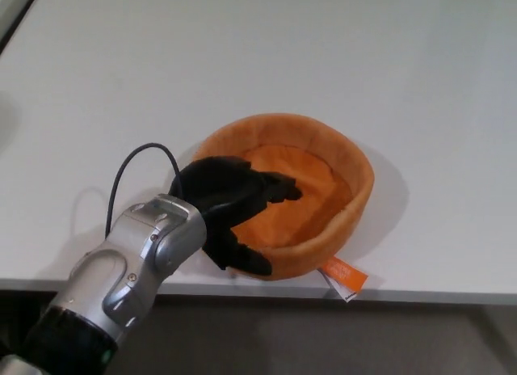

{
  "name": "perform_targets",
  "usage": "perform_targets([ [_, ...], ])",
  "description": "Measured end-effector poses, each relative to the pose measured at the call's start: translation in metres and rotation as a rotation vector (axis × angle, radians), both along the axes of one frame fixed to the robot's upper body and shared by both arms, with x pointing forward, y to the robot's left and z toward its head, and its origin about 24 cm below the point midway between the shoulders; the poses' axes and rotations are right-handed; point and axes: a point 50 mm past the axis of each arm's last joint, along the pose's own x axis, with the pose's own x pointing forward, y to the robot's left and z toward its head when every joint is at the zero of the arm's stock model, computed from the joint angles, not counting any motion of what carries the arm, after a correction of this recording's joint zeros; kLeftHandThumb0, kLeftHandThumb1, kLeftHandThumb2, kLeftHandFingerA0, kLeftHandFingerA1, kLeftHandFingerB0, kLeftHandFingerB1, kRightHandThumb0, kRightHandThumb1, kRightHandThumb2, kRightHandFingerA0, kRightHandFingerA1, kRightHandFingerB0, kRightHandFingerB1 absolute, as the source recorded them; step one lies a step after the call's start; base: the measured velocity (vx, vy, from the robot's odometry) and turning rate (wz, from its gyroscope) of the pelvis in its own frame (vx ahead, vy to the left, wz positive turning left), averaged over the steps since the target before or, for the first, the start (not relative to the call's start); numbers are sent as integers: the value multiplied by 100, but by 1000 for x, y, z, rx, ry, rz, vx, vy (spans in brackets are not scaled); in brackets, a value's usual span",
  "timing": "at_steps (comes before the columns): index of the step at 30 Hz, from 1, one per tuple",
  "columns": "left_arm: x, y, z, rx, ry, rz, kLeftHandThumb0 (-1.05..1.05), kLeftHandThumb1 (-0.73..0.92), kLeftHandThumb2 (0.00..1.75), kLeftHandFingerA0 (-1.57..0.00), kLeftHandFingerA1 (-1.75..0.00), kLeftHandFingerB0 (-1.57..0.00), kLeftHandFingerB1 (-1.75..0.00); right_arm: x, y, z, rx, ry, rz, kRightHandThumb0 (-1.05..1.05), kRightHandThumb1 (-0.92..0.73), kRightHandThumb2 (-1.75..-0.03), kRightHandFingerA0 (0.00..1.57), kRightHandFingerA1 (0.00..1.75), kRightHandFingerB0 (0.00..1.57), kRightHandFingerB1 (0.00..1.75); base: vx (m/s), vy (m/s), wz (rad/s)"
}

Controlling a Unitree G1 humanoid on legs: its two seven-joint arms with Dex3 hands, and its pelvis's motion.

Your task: A soft plate is kept in the center of the table close to the robot and the robot uses its left hand to pick up the plate, turns it upside down and places it back on the table

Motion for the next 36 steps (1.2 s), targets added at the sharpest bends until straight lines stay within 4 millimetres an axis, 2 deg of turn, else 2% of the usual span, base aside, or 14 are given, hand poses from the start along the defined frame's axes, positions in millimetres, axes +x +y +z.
perform_targets([
  [8,-3,11,-23,68,108,118,-96,58,59,-28,-33,-27,-29,2,-1,1,5,-9,5,-55,-83,-66,69,41,51,36,0,0,0],
  [10,-3,13,-29,90,128,146,-90,46,90,-26,-42,-19,-36,3,-2,1,7,-14,-1,-54,-84,-66,68,40,49,35,0,0,0],
  [12,-5,14,-35,119,142,162,-95,57,59,-32,-33,-29,-29,4,-2,2,5,-21,-4,-56,-84,-66,68,40,48,35,0,0,0],
  [15,-9,13,-42,156,137,171,-91,46,86,-45,-50,-30,-40,6,-3,3,7,-27,-8,-54,-83,-66,69,40,49,35,0,0,0],
  [16,-11,12,-45,168,128,170,-80,50,61,-79,-152,-40,-35,6,-3,3,9,-27,-11,-53,-83,-66,71,41,50,35,0,0,0],
  [17,-14,11,-48,172,113,170,-62,37,87,-121,-144,-46,-56,6,-4,3,11,-27,-14,-54,-83,-66,71,41,50,36,0,0,0],
  [18,-15,11,-50,173,99,171,-65,49,60,-93,-165,-63,-46,6,-4,3,12,-28,-15,-56,-83,-66,71,41,50,35,0,0,0],
  [24,-19,8,-53,149,-35,170,-55,47,58,-84,-161,-84,-72,8,-6,7,3,-41,-12,-57,-79,-65,70,42,49,35,0,0,0],
  [27,-20,7,-55,152,-92,161,-52,52,60,-83,-165,-77,-118,11,-6,10,0,-51,-4,-57,-78,-65,71,42,49,35,0,0,0],
  [28,-21,6,-57,164,-124,150,-50,38,81,-118,-141,-86,-115,11,-6,12,-4,-55,-1,-57,-79,-65,70,43,49,35,0,0,0],
  [30,-23,5,-59,175,-152,134,-48,36,80,-119,-141,-89,-117,11,-7,14,-11,-54,2,-57,-79,-65,71,43,49,35,0,0,0],
  [31,-24,5,-60,178,-166,128,-39,53,56,-89,-175,-78,-155,10,-8,15,-16,-52,3,-58,-80,-65,71,42,48,35,0,0,0],
  [35,-27,5,-63,181,-213,115,-33,55,56,-90,-175,-73,-161,6,-9,15,-27,-31,1,-57,-79,-65,70,41,47,35,0,0,0],
  [36,-27,5,-63,179,-223,113,-40,36,80,-120,-141,-98,-126,5,-10,15,-27,-25,1,-57,-79,-65,69,41,46,35,0,0,0],
])
